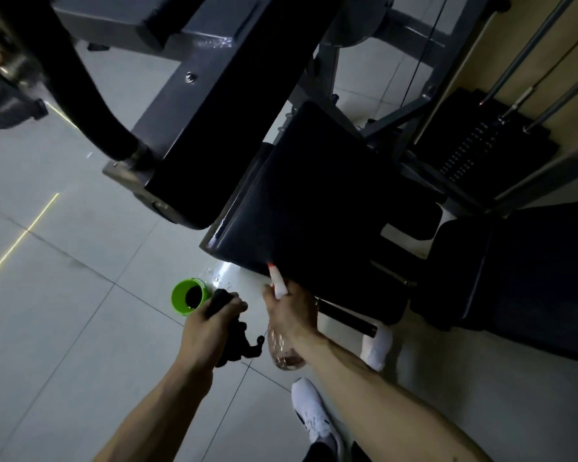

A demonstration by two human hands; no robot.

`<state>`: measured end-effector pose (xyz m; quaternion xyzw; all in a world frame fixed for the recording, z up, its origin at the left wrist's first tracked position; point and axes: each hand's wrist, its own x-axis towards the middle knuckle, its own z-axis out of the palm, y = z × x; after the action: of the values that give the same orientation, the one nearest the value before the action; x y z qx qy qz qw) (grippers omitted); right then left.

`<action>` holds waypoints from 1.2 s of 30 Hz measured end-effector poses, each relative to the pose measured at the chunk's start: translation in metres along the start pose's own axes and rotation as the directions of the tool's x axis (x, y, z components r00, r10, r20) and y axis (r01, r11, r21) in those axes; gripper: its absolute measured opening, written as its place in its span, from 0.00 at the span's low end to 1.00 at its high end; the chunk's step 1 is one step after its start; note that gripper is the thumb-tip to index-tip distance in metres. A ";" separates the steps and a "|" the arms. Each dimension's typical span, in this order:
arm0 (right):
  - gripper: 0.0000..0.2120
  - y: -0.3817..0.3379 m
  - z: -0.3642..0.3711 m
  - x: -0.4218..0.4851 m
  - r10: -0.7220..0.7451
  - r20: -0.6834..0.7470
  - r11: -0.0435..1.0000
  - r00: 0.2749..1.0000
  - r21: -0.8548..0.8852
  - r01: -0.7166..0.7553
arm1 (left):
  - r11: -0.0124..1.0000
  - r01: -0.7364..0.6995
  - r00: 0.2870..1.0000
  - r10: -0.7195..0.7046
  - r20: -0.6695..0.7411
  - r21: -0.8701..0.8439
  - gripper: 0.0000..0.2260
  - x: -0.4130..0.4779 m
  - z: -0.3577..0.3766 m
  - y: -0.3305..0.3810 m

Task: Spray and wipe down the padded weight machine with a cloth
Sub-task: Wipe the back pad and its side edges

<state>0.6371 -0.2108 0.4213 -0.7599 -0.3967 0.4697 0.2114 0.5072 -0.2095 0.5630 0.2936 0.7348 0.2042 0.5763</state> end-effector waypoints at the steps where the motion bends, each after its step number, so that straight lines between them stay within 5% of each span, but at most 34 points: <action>1: 0.27 0.001 0.003 -0.004 0.015 -0.006 1.000 1.000 0.003 -0.015 | 1.000 -0.004 1.000 0.004 0.001 -0.001 0.09 -0.001 -0.003 -0.003; 7: 0.31 0.045 -0.017 -0.022 0.143 -0.077 0.988 0.987 0.062 -0.138 | 1.000 -0.007 0.998 0.005 0.058 0.023 0.08 -0.007 0.009 -0.020; 12: 0.19 0.105 -0.056 -0.033 0.262 -0.137 0.954 0.955 0.189 -0.234 | 0.996 -0.013 0.987 -0.001 0.163 0.084 0.08 -0.008 0.053 -0.037; 23: 0.21 0.211 -0.099 -0.037 0.429 -0.291 0.896 0.855 0.257 -0.362 | 0.981 -0.022 0.951 -0.039 0.306 0.194 0.10 0.001 0.134 -0.074; 30: 0.27 0.108 -0.179 -0.080 0.201 -0.275 0.879 0.940 0.474 -0.049 | 0.987 -0.128 0.935 0.087 0.344 0.097 0.08 -0.054 0.124 0.018; 36: 0.15 -0.052 -0.251 -0.108 -0.073 -0.443 0.921 0.894 0.313 0.231 | 0.957 -0.219 0.937 0.260 0.233 -0.188 0.07 -0.094 0.088 0.124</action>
<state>0.8114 -0.2538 0.6343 -0.7580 -0.3085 0.3399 0.4634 0.6317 -0.1834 0.6882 0.3578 0.5946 0.2917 0.6583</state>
